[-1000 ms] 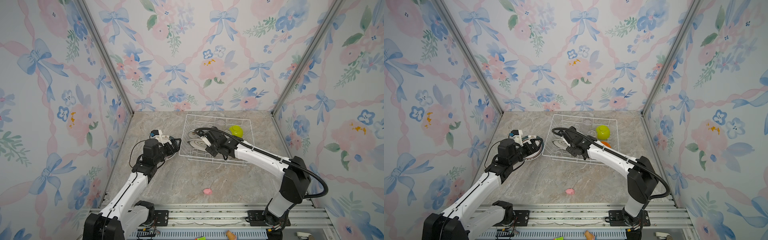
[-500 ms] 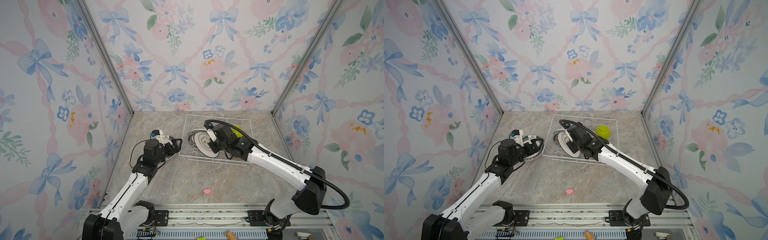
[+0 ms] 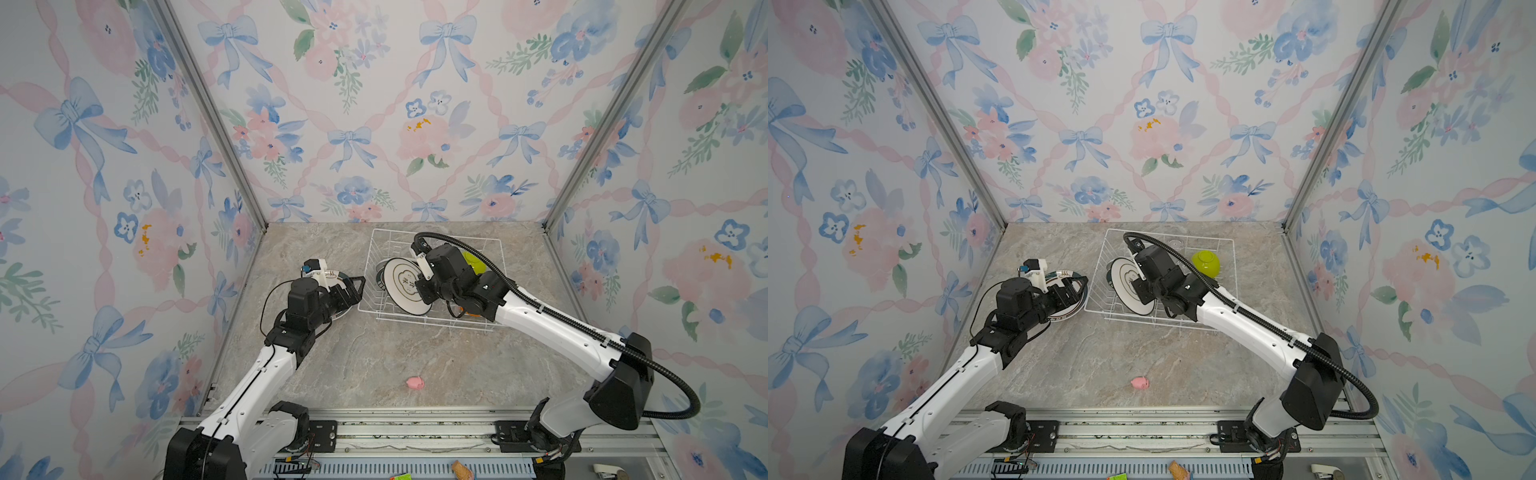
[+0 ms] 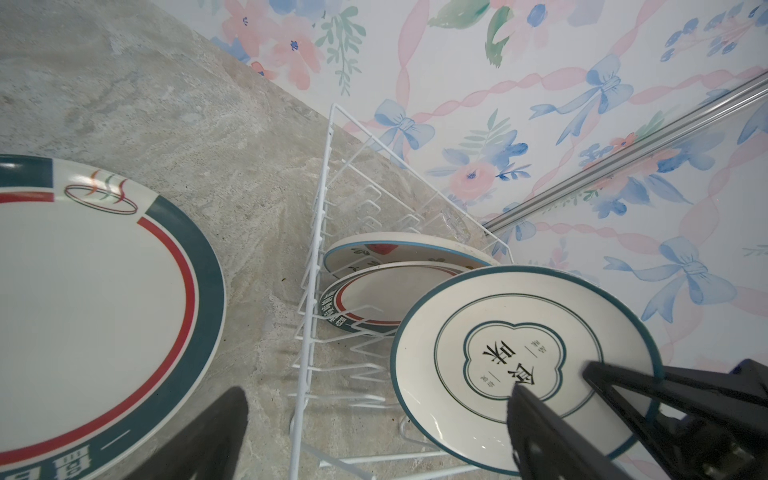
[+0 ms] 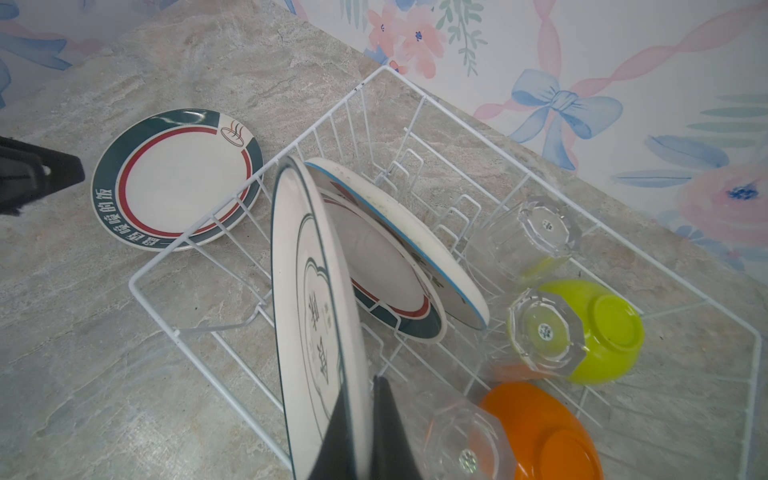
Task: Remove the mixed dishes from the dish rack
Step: 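Lift the white plate out of the rack with the right gripper, then grasp the white plate's rim with the left gripper while the right gripper holds it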
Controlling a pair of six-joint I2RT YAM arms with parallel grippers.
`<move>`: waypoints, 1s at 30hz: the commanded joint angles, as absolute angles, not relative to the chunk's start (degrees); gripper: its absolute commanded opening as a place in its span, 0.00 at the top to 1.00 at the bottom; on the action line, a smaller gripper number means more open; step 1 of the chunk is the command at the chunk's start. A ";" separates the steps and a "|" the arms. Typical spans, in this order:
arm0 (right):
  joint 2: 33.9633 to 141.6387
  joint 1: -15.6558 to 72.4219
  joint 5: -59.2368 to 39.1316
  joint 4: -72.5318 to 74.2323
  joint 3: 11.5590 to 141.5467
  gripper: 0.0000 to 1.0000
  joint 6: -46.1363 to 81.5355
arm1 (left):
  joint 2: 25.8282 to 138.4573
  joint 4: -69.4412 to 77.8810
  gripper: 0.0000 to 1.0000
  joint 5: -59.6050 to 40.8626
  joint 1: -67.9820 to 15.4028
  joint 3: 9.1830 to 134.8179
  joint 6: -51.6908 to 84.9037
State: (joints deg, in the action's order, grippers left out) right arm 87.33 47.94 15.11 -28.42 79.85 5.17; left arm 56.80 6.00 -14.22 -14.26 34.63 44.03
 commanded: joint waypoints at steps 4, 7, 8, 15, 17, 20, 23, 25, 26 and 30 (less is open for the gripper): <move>84.50 46.56 10.30 -28.14 81.11 1.00 11.71 | 57.71 8.09 0.02 -15.53 -14.83 35.73 45.09; 83.11 45.00 9.59 -27.91 80.36 1.00 14.55 | 58.57 8.91 0.02 -16.46 -14.82 35.71 45.57; 82.68 44.44 9.35 -27.81 80.03 1.00 15.44 | 58.73 9.23 0.02 -16.74 -14.83 35.68 45.87; 78.74 38.61 4.91 -25.05 76.60 1.00 25.36 | 60.61 11.69 0.02 -19.29 -15.11 35.84 47.80; 77.79 37.43 4.81 -23.70 75.45 1.00 28.54 | 61.04 11.85 0.02 -19.46 -15.38 36.28 48.16; 76.71 36.74 5.29 -20.51 73.77 1.00 32.24 | 61.56 12.04 0.02 -19.47 -16.02 37.30 48.68; 76.15 36.74 5.50 -16.75 72.74 1.00 35.40 | 62.07 12.25 0.02 -19.39 -16.89 38.68 49.00; 76.03 36.80 5.16 -14.38 72.26 1.00 38.97 | 62.52 12.26 0.02 -19.33 -17.48 39.83 49.03; 76.11 36.83 5.02 -13.37 72.04 1.00 40.10 | 62.79 12.30 0.02 -19.27 -17.87 40.42 49.14; 76.50 37.27 4.84 -9.93 71.37 1.00 44.02 | 63.58 13.37 0.02 -18.79 -19.09 41.48 51.23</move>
State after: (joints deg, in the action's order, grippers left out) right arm 78.22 36.86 5.56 -17.12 71.72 38.59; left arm 62.85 11.55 -18.50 -18.41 39.99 49.50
